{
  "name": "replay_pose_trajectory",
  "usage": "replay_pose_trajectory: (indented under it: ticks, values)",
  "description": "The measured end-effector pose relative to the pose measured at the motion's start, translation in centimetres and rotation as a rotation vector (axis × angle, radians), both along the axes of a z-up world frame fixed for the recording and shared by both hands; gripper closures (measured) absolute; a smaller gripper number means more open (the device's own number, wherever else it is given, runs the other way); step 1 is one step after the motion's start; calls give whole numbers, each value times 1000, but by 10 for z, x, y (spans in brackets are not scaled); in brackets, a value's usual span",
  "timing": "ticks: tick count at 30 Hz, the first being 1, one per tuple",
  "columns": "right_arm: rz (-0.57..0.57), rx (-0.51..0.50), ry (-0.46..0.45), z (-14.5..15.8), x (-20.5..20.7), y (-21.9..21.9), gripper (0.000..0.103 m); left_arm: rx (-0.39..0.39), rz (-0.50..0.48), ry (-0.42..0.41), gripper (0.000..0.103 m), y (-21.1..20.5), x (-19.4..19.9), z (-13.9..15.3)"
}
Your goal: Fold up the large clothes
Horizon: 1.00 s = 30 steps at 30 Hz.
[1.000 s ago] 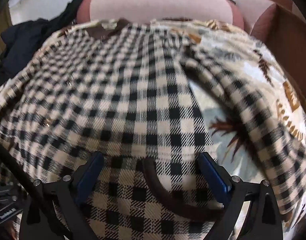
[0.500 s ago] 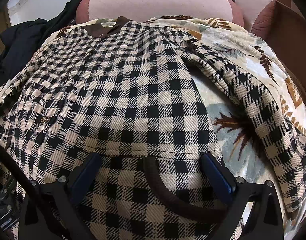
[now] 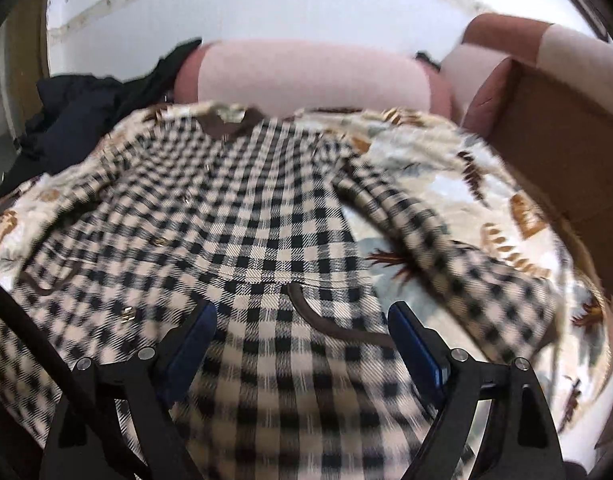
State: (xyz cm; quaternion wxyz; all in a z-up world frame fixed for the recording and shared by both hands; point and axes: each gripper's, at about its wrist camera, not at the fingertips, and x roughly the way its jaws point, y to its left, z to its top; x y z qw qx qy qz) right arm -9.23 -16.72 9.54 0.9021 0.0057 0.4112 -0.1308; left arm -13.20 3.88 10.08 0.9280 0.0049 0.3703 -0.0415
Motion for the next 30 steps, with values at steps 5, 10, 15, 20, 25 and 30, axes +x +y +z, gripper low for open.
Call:
replay_pose_trajectory:
  ticks: [5,10,15,20,25,30]
  values:
    - [3,13,-22,16,-36,11,12,9,16,-6,2,3,-26,3]
    - [16,-3,-34,40,-48,12,12,4,-2,-26,2,-1,-18,31]
    - [12,153,8,67,-38,-4,12,-13,5,-40,2,-5,10,69]
    - [-10,123,-11,60,-38,10,12,-57,50,-13,2,-3,25,52]
    - [-23,55,28,26,-28,27,12,-48,106,76,2,6,29,-1]
    - [-11,46,90,-3,-15,49,12,-42,116,154,2,18,30,-37]
